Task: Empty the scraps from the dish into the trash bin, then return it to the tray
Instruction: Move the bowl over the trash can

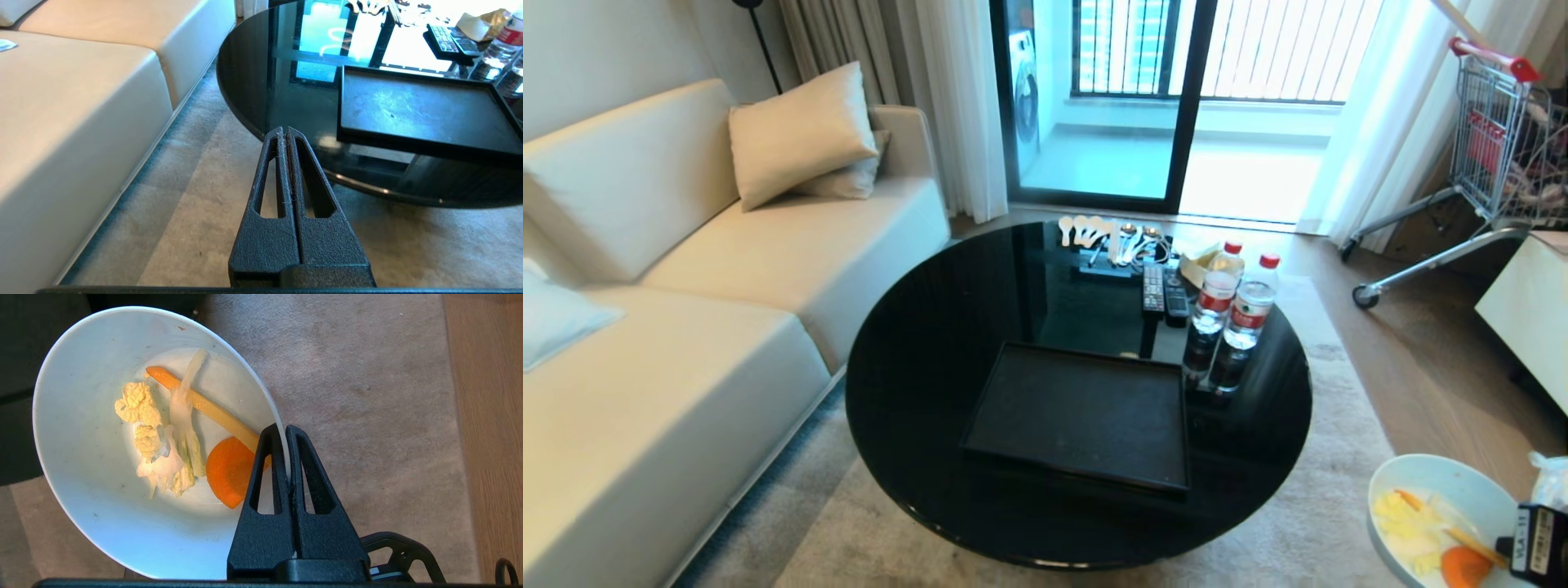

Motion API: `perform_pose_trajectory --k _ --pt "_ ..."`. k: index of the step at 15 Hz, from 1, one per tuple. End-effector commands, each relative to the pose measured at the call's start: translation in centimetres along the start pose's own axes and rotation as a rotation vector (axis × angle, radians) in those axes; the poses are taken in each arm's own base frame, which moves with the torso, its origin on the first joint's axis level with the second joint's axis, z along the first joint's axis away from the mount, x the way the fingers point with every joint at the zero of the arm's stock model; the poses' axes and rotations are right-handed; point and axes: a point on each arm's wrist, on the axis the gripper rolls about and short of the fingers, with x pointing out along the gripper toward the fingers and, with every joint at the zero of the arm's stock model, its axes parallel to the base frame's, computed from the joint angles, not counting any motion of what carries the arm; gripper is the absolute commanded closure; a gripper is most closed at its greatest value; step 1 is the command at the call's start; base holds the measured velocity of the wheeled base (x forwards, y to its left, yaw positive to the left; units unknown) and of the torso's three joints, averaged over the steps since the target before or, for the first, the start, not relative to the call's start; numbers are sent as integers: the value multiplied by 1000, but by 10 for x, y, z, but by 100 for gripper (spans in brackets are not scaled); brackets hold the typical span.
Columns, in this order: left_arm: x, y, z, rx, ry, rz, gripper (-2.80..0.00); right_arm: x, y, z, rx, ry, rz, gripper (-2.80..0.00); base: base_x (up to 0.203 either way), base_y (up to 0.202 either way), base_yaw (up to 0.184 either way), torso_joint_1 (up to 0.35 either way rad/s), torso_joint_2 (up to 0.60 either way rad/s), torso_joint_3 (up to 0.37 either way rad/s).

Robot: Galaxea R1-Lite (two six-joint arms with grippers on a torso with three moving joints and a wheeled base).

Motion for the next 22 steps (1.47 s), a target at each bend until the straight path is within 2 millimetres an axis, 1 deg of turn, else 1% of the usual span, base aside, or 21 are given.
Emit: perform_pose_trajectory --k 1,7,22 --pt "0 0 0 -1 -1 0 0 0 0 0 2 3 -4 0 -188 0 3 0 2 2" --pt "0 0 0 0 0 1 0 0 0 0 1 0 -2 0 -171 0 -2 2 2 2" --pt "0 0 0 0 -1 0 0 -5 1 3 11 -24 15 0 0 0 0 0 0 0"
